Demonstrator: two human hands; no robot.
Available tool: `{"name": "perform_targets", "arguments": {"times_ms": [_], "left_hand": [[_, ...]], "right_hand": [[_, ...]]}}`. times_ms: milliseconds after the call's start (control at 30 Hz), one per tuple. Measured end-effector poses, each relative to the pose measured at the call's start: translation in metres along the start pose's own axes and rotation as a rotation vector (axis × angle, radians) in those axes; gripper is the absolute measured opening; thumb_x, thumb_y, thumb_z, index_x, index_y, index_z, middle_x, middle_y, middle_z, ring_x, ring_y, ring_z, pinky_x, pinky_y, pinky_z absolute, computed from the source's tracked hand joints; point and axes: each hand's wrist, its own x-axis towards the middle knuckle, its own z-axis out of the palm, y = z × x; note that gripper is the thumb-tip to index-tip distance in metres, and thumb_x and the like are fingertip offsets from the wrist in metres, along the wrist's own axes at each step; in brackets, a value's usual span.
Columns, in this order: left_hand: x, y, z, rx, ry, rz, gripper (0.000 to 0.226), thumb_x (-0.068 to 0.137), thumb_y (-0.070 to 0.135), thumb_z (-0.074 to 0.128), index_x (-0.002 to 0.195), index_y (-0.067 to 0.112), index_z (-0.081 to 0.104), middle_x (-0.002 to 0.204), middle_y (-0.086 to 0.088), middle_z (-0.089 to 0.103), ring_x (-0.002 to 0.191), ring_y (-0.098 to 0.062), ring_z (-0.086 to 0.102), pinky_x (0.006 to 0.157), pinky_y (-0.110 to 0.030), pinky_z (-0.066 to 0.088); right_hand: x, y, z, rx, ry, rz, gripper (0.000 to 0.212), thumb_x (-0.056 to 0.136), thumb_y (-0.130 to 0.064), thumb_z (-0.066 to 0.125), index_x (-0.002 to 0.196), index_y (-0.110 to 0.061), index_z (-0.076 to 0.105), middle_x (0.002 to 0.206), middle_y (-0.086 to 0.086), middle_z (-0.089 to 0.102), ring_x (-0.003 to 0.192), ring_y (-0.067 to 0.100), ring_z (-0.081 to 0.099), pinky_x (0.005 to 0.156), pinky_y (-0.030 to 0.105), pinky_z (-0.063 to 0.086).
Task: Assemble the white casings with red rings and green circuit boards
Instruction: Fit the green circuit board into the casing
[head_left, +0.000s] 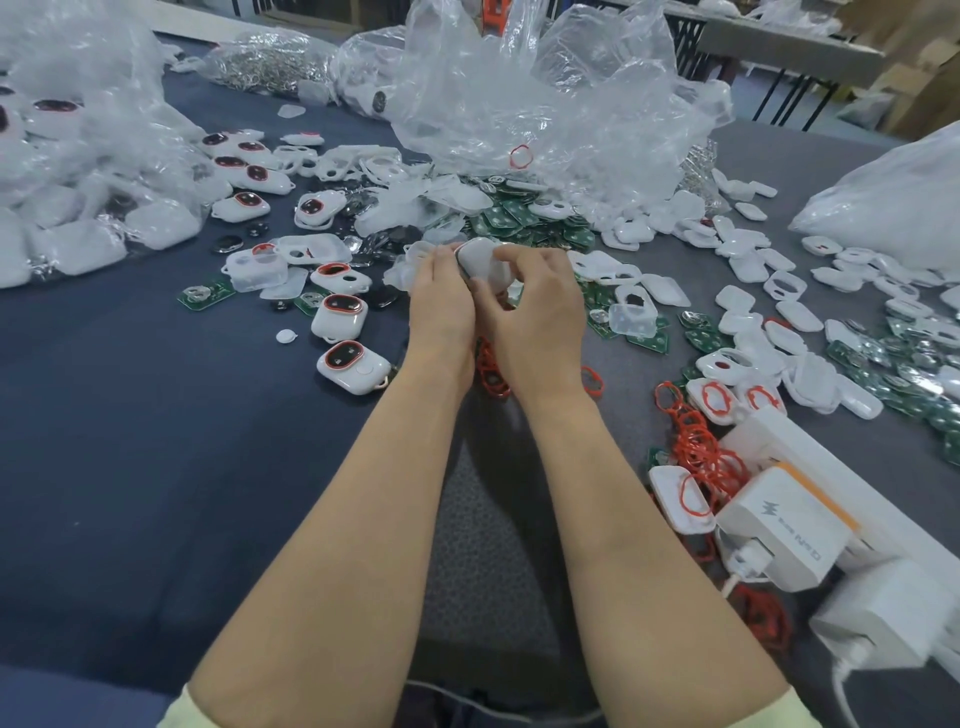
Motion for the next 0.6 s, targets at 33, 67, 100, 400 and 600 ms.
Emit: {"name": "perform_targets", "arguments": {"times_ms": [33,67,100,400,600], "left_hand": [[0.0001,-0.001,0.0004,0.009,0.001,0.014,0.024,0.102,0.015,0.032,0.099,0.011,0.055,0.091,-0.01,0.059,0.086,-0.022,0.057,0.084,-0.038,0.051],[-0.0001,-0.0014,0.0003,0.022,0.001,0.029,0.023,0.101,0.011,0.032,0.098,0.012,0.055,0.089,-0.008,0.059,0.082,-0.021,0.057,0.08,-0.035,0.052],[0.0,-0.0015,0.0001,0.043,0.002,0.041,0.023,0.1,0.007,0.032,0.099,0.012,0.055,0.088,-0.007,0.06,0.08,-0.019,0.057,0.077,-0.032,0.051],[-0.0051,-0.0018,-0.0038,0.196,0.01,0.139,0.015,0.102,0.015,0.04,0.105,0.012,0.054,0.093,-0.009,0.06,0.08,-0.014,0.058,0.078,-0.031,0.053],[-0.0044,-0.0029,-0.0095,0.223,0.032,0.186,0.011,0.099,0.011,0.048,0.091,0.016,0.054,0.07,0.002,0.056,0.049,0.002,0.053,0.052,-0.015,0.048]], "right_hand": [[-0.0002,0.0,0.0006,-0.004,-0.002,-0.003,0.03,0.083,-0.019,0.069,0.111,-0.009,0.066,0.109,0.01,0.057,0.101,0.024,0.056,0.082,0.023,0.037],[-0.0003,0.0002,0.001,-0.008,-0.004,-0.007,0.03,0.083,-0.019,0.069,0.111,-0.008,0.065,0.109,0.01,0.057,0.101,0.024,0.055,0.082,0.023,0.036],[-0.0002,0.0003,0.0013,-0.011,-0.004,-0.009,0.03,0.084,-0.019,0.068,0.111,-0.007,0.065,0.109,0.011,0.056,0.1,0.024,0.055,0.082,0.023,0.036],[-0.0018,-0.0024,0.0028,0.029,-0.002,0.011,0.022,0.085,-0.018,0.067,0.101,-0.003,0.067,0.103,0.012,0.056,0.094,0.023,0.053,0.078,0.02,0.033],[-0.0041,-0.0026,0.0055,0.06,-0.007,0.025,0.021,0.088,-0.022,0.066,0.097,-0.003,0.066,0.101,0.012,0.054,0.091,0.024,0.053,0.08,0.029,0.039]]}}
